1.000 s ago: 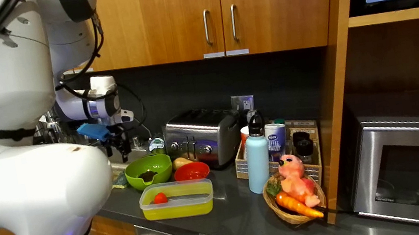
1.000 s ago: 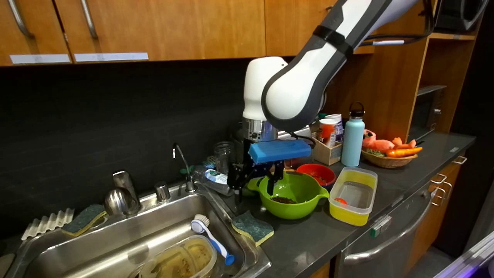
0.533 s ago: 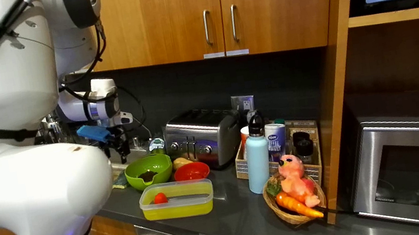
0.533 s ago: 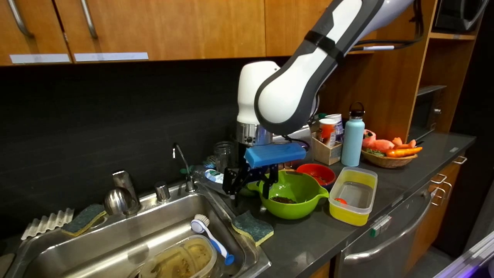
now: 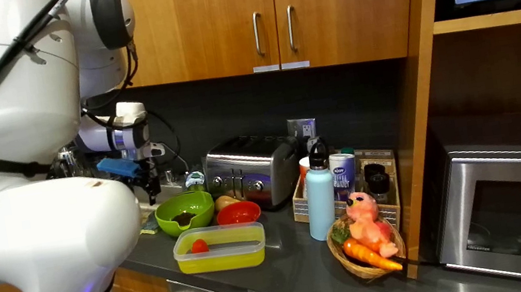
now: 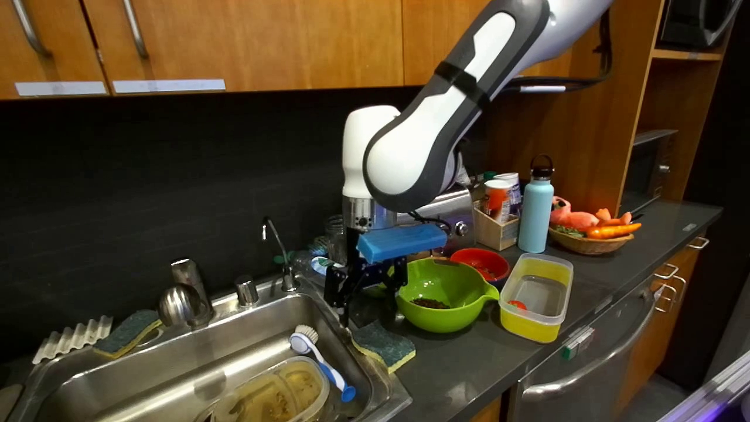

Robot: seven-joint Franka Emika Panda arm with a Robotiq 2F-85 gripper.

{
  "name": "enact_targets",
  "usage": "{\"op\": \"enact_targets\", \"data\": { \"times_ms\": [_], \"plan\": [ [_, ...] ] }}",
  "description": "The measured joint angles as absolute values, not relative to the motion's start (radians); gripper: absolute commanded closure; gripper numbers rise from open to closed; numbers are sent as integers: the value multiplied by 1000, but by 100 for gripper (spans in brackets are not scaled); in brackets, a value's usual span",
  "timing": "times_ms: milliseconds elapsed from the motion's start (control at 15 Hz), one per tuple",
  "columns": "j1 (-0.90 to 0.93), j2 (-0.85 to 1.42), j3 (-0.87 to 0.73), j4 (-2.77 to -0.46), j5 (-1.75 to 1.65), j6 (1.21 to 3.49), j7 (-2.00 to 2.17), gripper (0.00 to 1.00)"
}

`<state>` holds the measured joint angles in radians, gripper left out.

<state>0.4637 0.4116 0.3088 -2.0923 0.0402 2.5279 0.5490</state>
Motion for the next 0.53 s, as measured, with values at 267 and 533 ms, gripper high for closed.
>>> {"op": "enact_targets", "data": {
  "times_ms": [267,533],
  "plan": [
    [468,468,309,-2026,66,2483,490,0],
    [471,525,310,-1964,91,2442,435,0]
  ]
}}
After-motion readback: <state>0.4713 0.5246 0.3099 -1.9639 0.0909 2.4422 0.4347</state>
